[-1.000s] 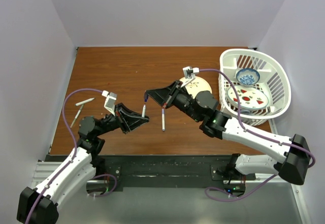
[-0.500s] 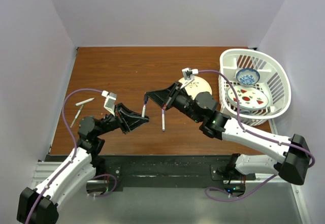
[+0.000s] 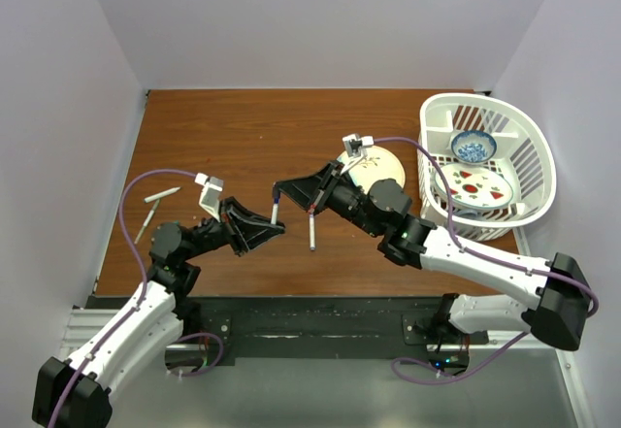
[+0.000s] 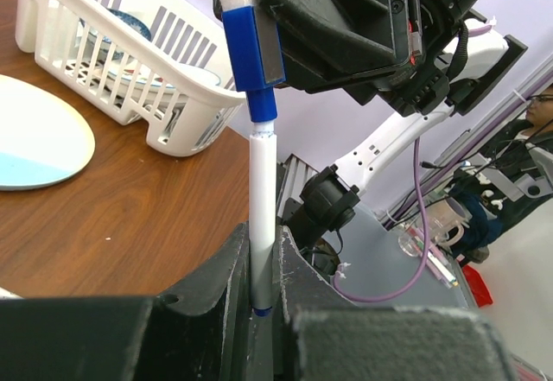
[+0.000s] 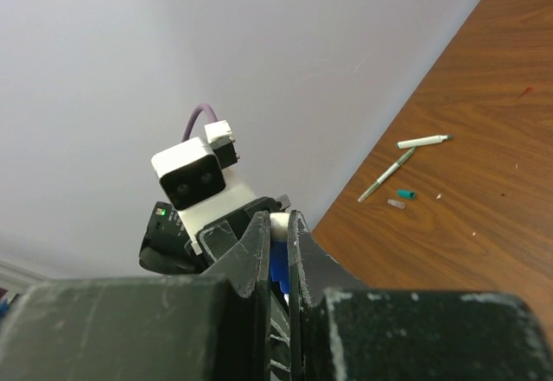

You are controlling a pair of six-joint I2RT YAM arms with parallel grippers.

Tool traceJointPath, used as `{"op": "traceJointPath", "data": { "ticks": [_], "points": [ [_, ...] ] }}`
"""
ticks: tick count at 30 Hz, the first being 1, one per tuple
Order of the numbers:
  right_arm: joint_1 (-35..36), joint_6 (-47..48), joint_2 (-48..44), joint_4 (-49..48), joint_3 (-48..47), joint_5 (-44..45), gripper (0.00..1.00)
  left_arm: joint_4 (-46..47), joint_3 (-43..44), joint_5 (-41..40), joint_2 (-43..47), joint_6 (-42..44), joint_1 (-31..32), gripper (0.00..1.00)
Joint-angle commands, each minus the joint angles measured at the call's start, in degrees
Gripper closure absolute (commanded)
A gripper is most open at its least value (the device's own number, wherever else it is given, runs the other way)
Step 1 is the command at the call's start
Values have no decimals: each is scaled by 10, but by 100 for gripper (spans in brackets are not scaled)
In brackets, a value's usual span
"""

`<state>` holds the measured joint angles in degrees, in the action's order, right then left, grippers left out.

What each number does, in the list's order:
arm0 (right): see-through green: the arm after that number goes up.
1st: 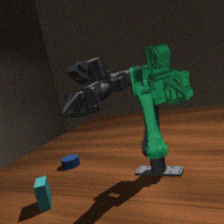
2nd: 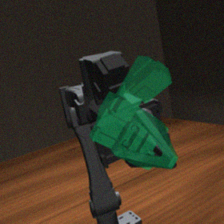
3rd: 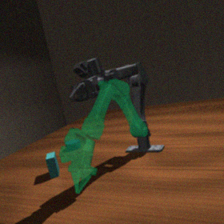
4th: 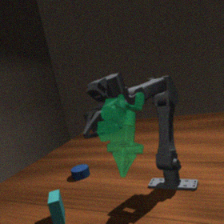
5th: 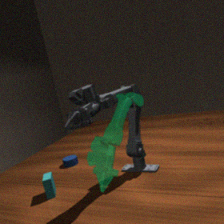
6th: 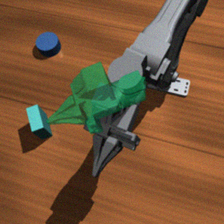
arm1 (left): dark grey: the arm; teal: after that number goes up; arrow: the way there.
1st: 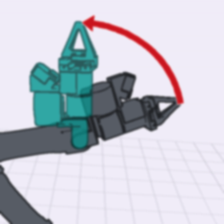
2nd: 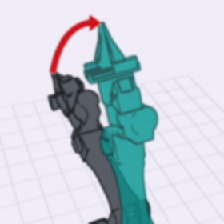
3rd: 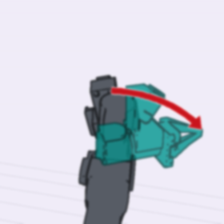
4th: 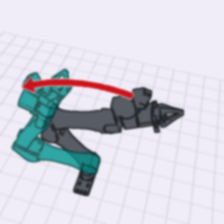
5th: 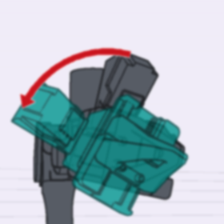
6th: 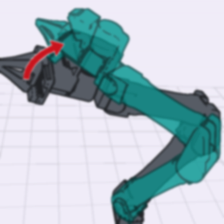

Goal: Insert the pens into the pen caps

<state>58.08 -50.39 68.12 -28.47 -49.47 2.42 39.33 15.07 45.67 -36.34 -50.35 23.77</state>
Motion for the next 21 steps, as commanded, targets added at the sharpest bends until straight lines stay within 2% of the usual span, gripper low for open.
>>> {"op": "traceJointPath", "data": {
  "ticks": [1, 8, 17, 20, 21],
  "points": [
    [20, 3, 0, -19, 12, -20, 100, 30, -2, -8, -5, 1, 0, 100],
    [31, 48, -18, 32, 66, -22, 100, 0, 15, -24, 0, 12, 0, 100],
    [49, 30, -6, 53, 92, -61, 100, -1, 29, -39, 4, 20, 1, 100],
    [48, 21, -7, 55, 87, -61, 93, -4, 34, -29, 7, 23, 0, 100],
    [49, 19, -9, 55, 85, -59, 84, -7, 35, -23, 9, 24, 0, 100]
  ]
}}
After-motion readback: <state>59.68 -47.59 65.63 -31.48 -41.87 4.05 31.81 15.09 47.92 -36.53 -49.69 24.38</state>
